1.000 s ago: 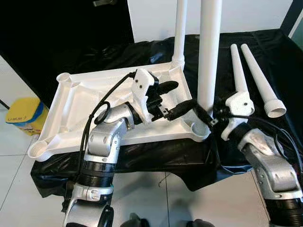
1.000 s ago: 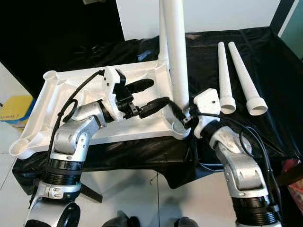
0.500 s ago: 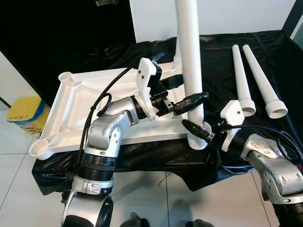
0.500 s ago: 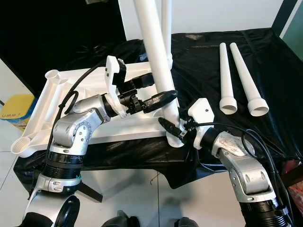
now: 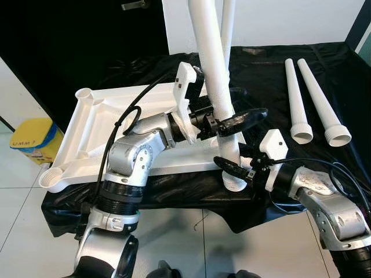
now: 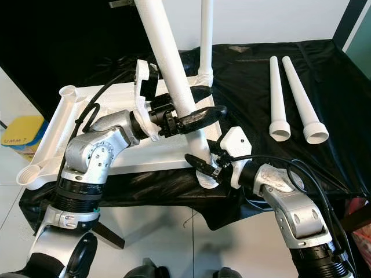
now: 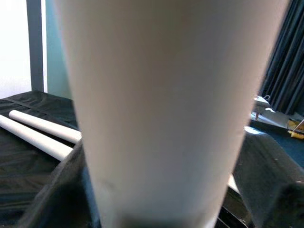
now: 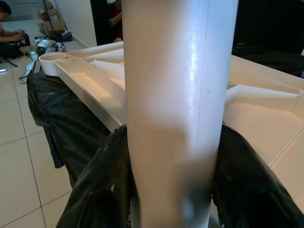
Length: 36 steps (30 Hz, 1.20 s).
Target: Building children table
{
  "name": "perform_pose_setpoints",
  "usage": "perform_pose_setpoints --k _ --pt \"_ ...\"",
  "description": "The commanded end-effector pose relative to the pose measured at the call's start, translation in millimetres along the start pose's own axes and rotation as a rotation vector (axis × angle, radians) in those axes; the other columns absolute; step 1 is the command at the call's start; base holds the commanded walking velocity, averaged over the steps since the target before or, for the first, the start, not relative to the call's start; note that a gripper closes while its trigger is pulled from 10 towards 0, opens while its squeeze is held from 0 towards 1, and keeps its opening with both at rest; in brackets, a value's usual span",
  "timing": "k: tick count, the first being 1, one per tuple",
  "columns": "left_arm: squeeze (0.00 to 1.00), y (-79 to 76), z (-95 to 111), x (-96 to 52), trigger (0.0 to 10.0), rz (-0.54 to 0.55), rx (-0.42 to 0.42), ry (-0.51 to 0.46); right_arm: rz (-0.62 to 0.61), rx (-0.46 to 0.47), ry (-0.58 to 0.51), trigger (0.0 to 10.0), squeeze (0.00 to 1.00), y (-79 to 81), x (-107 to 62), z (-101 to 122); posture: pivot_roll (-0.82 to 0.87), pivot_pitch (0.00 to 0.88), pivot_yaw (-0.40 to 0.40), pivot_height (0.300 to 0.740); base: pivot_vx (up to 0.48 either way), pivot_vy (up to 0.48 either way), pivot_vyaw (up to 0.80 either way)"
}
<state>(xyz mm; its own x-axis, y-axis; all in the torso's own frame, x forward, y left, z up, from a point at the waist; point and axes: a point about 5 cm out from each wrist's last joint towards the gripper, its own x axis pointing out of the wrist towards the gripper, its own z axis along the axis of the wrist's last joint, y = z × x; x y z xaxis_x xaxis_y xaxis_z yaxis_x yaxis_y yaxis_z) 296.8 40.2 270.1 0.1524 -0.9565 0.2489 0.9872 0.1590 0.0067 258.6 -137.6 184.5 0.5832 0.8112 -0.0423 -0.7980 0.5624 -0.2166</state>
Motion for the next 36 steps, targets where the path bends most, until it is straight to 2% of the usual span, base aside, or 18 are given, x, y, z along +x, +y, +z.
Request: perform_pose_setpoints --k 1,5,11,12,13,14,15,16,19,22,24,25,28,30,31,33,34,36 --pt "0.0 -7.3 0.7 -0.7 0.0 -0.118 0.001 0.014 0.018 -0.006 -0.012 10.0 0.0 2.2 0.9 0.7 -0.06 0.033 0.043 0.74 0.0 0.0 0.0" --pt "0.0 -7.2 0.9 -1.2 0.0 -0.115 0.0 0.014 0.012 -0.003 -0.012 10.0 0.0 1.8 1.2 -0.1 -0.05 0.031 0.04 0.74 0.0 0.0 0.0" --pt "0.0 -3.6 4.0 -6.1 0.0 -0.073 -0.013 0.004 -0.06 0.025 -0.04 10.0 0.0 -5.6 4.3 1.2 -0.06 0.022 0.043 0.74 0.0 0.0 0.0" --pt "0.0 -1.3 4.6 -4.9 2.1 -0.041 0.021 0.021 -0.073 0.034 -0.047 10.0 0.0 -7.2 4.1 2.0 -0.07 0.018 0.049 0.74 0.0 0.0 0.0" --pt "0.0 -1.3 4.6 -4.9 2.1 -0.041 0.021 0.021 -0.073 0.034 -0.047 10.0 0.0 -7.2 4.1 2.0 -0.07 0.018 0.049 0.74 0.0 0.0 0.0" --pt "0.0 2.0 5.3 -2.8 10.0 0.001 0.059 0.038 -0.089 0.041 -0.057 10.0 0.0 -9.4 3.8 3.0 -0.07 0.018 0.05 0.74 0.0 0.0 0.0" --pt "0.0 7.0 7.8 0.2 10.0 0.054 0.072 0.047 -0.119 0.054 -0.073 10.0 0.53 -13.1 3.2 4.1 -0.07 0.017 0.054 0.74 0.0 0.0 0.0" --pt "0.0 12.2 12.6 3.5 10.0 0.112 0.081 0.051 -0.153 0.066 -0.094 10.0 1.0 -17.0 2.7 5.7 -0.07 0.013 0.056 0.74 0.0 0.0 0.0" --pt "0.0 21.5 24.2 8.9 10.0 0.221 0.073 0.037 -0.219 0.09 -0.147 10.0 1.0 -23.3 1.9 10.9 -0.08 0.004 0.056 0.74 0.0 0.0 0.0" --pt "0.0 22.7 25.7 9.5 10.0 0.236 0.071 0.034 -0.227 0.093 -0.156 10.0 1.0 -23.9 1.9 11.9 -0.08 0.004 0.056 0.74 0.0 0.0 0.0" --pt "0.0 31.2 37.3 13.8 10.0 0.332 0.076 0.025 -0.265 0.091 -0.173 10.0 1.0 -27.7 3.1 13.6 -0.08 0.0 0.062 0.74 0.0 0.0 0.0" --pt "0.0 31.2 37.3 13.8 10.0 0.332 0.076 0.025 -0.265 0.091 -0.173 10.0 1.0 -27.7 3.1 13.6 -0.08 0.0 0.062 0.74 0.0 0.0 0.0" --pt "0.0 47.1 47.1 17.2 10.0 0.486 0.054 0.044 -0.335 0.096 -0.207 10.0 1.0 -32.6 8.3 16.5 -0.08 0.0 0.064 0.74 0.0 0.0 0.0" --pt "0.0 51.2 50.8 18.5 10.0 0.522 0.059 0.026 -0.376 0.094 -0.213 10.0 1.0 -34.3 11.6 16.8 -0.08 0.0 0.067 0.74 0.0 0.0 0.0" --pt "0.0 53.3 53.0 21.0 10.0 0.539 0.048 0.004 -0.412 0.099 -0.221 10.0 0.29 -34.3 16.1 15.9 -0.09 0.0 0.068 0.74 0.0 0.0 0.0" --pt "0.0 54.0 54.4 23.1 10.0 0.547 0.042 -0.012 -0.433 0.104 -0.225 10.0 0.29 -34.0 19.1 15.2 -0.09 0.0 0.068 0.74 0.0 0.0 0.0" --pt "0.0 54.2 54.4 26.2 10.0 0.562 0.054 -0.018 -0.467 0.109 -0.224 10.0 0.0 -32.8 24.0 13.6 -0.09 0.0 0.066 0.74 0.0 0.0 0.0" --pt "0.0 54.0 54.1 28.4 10.0 0.574 0.061 -0.018 -0.487 0.113 -0.224 10.0 0.0 -31.9 27.1 12.6 -0.09 0.0 0.066 0.74 0.0 0.0 0.0"
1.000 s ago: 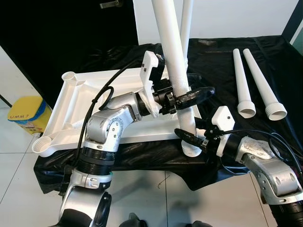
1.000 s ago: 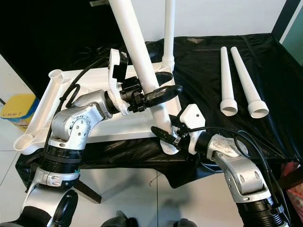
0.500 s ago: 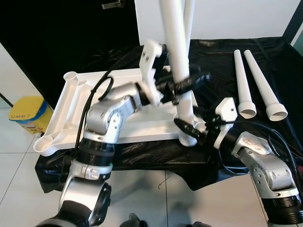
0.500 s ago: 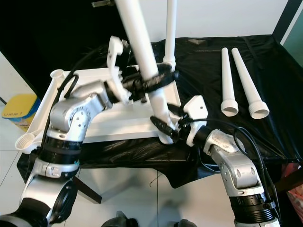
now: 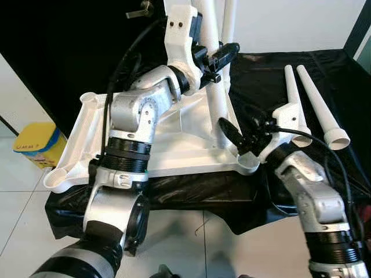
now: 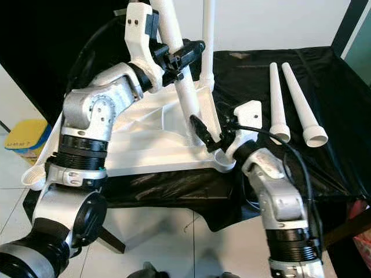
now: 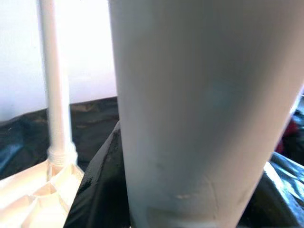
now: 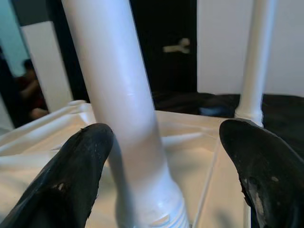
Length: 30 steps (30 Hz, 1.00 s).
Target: Building children table
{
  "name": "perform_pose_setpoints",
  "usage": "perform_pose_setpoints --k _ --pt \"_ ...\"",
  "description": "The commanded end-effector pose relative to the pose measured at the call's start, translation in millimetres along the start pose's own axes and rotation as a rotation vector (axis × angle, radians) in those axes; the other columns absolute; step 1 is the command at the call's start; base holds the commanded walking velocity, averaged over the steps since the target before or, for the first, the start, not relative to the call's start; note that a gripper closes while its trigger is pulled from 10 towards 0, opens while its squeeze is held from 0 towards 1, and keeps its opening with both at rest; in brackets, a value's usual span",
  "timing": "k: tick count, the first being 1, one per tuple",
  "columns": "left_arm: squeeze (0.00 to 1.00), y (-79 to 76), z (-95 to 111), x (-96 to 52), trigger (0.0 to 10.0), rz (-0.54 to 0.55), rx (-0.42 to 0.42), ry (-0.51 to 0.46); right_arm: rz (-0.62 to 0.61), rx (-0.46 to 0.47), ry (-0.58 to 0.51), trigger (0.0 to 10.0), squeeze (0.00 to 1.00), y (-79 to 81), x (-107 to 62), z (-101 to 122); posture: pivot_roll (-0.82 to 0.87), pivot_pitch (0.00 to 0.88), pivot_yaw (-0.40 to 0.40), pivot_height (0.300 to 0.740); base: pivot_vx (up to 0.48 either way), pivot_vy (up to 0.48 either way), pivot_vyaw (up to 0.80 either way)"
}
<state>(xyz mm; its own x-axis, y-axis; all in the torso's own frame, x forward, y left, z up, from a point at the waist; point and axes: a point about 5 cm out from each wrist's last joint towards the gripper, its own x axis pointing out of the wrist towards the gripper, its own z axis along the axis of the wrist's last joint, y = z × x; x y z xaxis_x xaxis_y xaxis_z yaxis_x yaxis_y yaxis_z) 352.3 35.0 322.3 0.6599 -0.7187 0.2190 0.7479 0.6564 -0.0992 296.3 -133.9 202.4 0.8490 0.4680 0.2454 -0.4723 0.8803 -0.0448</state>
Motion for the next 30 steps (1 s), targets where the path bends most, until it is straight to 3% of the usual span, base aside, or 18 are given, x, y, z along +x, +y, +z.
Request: perform_pose_setpoints --k 1,3,13,18,30 --pt "0.0 -2.5 6.8 3.7 10.0 0.021 0.03 -0.035 -0.028 -0.01 -0.004 10.0 0.0 4.6 5.4 -1.9 -0.08 0.0 0.064 0.74 0.0 0.0 0.0" --pt "0.0 -6.7 6.2 9.6 10.0 0.059 0.015 -0.053 -0.106 -0.03 -0.013 10.0 0.0 11.6 14.6 -3.8 -0.08 0.0 0.062 0.74 0.0 0.0 0.0" --pt "0.0 -22.8 6.2 21.6 10.0 0.071 -0.033 -0.064 -0.211 -0.083 -0.022 10.0 0.0 18.3 36.4 -2.5 -0.08 0.014 0.06 0.74 0.0 0.0 0.0" --pt "0.0 -32.2 6.0 25.7 10.0 0.073 -0.046 -0.08 -0.274 -0.161 -0.017 10.0 0.0 21.9 44.2 -5.0 -0.07 0.01 0.06 0.74 0.0 0.0 0.0" --pt "0.0 -37.7 8.9 29.4 10.0 0.058 0.008 -0.096 -0.267 -0.233 0.019 10.0 0.0 26.0 55.4 -10.2 -0.05 0.015 0.05 0.74 0.0 0.0 0.0"
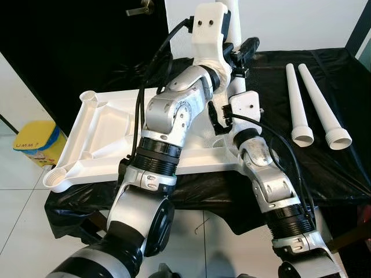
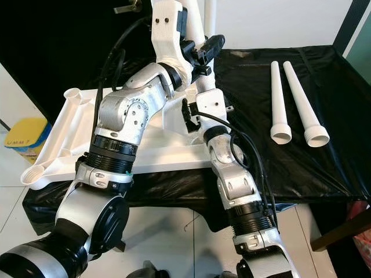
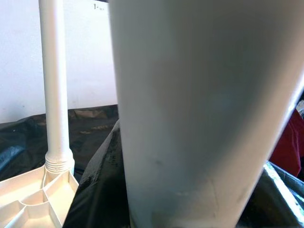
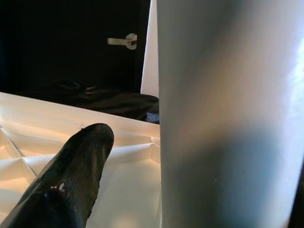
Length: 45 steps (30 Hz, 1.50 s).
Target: Building children table
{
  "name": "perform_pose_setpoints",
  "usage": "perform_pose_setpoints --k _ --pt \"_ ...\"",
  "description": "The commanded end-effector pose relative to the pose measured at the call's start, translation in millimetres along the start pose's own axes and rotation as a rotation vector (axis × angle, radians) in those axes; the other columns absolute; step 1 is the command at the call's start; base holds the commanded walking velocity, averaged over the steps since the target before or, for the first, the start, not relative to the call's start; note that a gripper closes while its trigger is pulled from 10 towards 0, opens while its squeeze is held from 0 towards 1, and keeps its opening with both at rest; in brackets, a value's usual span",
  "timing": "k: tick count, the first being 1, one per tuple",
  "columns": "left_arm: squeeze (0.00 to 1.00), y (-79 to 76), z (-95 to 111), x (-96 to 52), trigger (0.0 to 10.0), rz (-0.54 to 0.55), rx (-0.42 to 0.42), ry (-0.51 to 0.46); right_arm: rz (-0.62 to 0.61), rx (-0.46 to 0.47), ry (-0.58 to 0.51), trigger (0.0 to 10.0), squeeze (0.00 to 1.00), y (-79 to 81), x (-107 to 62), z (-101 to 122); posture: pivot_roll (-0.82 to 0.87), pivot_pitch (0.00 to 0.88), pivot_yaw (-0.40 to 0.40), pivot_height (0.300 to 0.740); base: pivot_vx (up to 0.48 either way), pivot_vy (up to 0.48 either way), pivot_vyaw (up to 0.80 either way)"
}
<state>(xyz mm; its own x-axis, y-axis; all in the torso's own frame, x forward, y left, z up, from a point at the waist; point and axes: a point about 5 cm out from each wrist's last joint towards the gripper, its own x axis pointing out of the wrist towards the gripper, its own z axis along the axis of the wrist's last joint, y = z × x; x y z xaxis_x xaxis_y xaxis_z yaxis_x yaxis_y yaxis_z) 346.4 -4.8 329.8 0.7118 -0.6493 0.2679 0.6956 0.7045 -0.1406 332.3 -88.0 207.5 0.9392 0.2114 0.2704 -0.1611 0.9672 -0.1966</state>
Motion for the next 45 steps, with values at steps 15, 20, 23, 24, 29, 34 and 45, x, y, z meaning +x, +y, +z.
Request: perform_pose_setpoints --k 15,20,23,24,29,34,45 --pt "0.0 -15.4 10.0 3.7 10.0 -0.037 0.073 -0.045 -0.013 0.022 0.053 0.0 0.0 6.8 3.4 -9.3 -0.05 0.017 0.06 0.74 0.0 0.0 0.0" --pt "0.0 -16.5 10.4 4.0 10.0 -0.04 0.08 -0.048 -0.036 0.042 0.076 0.0 0.0 4.1 3.7 -11.8 -0.05 0.016 0.061 0.74 0.0 0.0 0.0" --pt "0.0 -17.3 10.8 4.2 10.0 -0.044 0.081 -0.053 -0.043 0.055 0.085 0.0 0.0 3.1 3.6 -12.7 -0.06 0.015 0.062 0.74 0.0 0.0 0.0" --pt "0.0 -18.0 11.4 4.2 10.0 -0.048 0.089 -0.058 -0.061 0.061 0.097 0.0 0.0 0.8 3.8 -14.2 -0.05 0.015 0.06 0.74 0.0 0.0 0.0" --pt "0.0 -21.1 11.7 3.8 10.0 -0.067 0.102 -0.07 -0.114 0.07 0.123 10.0 0.0 -5.6 4.8 -17.1 -0.05 0.016 0.058 0.74 0.0 0.0 0.0" --pt "0.0 -22.4 11.2 3.2 10.0 -0.082 0.1 -0.075 -0.124 0.08 0.125 10.0 0.0 -7.3 5.2 -17.3 -0.05 0.017 0.057 0.74 0.0 0.0 0.0" --pt "0.0 -23.0 14.3 -1.8 10.0 -0.087 0.067 -0.13 -0.195 0.111 0.103 10.0 0.0 -17.8 4.3 -14.6 -0.05 0.025 0.054 0.74 0.0 0.0 0.0"
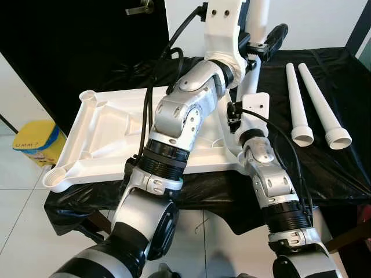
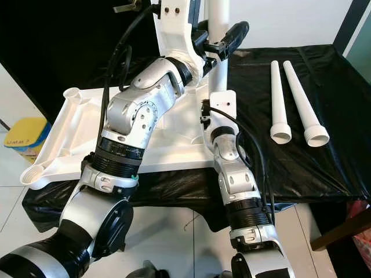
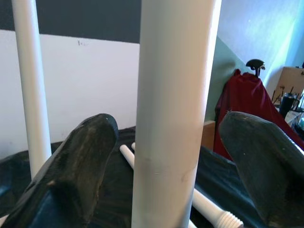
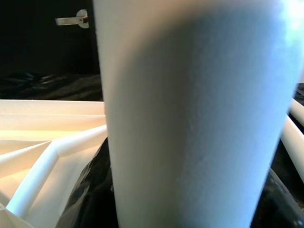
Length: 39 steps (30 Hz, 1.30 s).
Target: Building children table
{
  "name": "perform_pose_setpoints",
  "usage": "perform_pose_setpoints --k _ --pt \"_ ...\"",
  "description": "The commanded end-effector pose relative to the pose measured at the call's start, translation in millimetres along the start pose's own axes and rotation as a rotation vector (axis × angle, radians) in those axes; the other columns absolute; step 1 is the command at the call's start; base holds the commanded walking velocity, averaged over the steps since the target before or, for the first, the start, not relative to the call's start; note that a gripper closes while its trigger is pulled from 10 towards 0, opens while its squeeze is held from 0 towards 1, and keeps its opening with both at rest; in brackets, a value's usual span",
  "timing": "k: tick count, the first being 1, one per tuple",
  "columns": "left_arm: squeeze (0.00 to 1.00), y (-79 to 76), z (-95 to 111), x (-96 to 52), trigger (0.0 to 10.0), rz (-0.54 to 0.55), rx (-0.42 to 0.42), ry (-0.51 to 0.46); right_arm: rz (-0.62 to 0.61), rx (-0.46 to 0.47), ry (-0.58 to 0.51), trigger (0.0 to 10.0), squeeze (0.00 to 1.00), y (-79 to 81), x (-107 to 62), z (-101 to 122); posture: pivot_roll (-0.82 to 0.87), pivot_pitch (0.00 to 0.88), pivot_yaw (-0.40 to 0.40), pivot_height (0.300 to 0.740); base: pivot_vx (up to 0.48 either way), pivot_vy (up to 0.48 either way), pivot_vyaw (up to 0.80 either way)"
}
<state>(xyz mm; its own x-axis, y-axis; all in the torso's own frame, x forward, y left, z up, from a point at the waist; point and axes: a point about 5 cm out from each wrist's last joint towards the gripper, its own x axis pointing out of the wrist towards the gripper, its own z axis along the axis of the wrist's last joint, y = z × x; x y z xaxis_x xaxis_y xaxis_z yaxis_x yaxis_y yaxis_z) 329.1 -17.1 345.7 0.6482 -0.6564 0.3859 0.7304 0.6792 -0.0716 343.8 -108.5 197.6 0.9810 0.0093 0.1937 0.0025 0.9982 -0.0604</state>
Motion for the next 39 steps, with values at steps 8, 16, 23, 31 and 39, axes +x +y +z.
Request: perform_pose_setpoints --k 8,16,23,31,39 --pt "0.0 10.8 -0.8 -18.7 10.0 0.012 0.038 -0.049 -0.062 0.013 -0.034 10.0 0.0 -11.1 -1.4 2.4 -0.04 0.026 0.049 0.74 0.0 0.0 0.0" --pt "0.0 15.5 -20.3 -40.0 10.0 0.002 0.083 -0.016 -0.092 0.063 -0.078 10.0 0.0 -27.9 -9.4 3.3 -0.04 0.026 0.039 0.74 0.0 0.0 0.0" --pt "0.0 20.7 -37.8 -54.4 10.0 0.01 0.124 0.025 -0.071 0.038 -0.092 10.0 0.0 -32.8 -19.6 -3.1 -0.04 0.028 0.035 0.74 0.0 0.0 0.0" --pt "0.0 22.0 -54.0 -72.0 10.0 -0.001 0.186 0.066 -0.056 0.024 -0.066 10.0 0.0 -35.2 -33.4 -16.3 -0.04 0.037 0.038 0.74 0.0 0.0 0.0" --pt "0.0 23.0 -68.7 -87.3 10.0 -0.024 0.207 0.124 0.003 0.025 -0.047 10.0 0.0 -32.1 -42.9 -26.6 -0.04 0.039 0.038 0.74 0.0 0.0 0.0"
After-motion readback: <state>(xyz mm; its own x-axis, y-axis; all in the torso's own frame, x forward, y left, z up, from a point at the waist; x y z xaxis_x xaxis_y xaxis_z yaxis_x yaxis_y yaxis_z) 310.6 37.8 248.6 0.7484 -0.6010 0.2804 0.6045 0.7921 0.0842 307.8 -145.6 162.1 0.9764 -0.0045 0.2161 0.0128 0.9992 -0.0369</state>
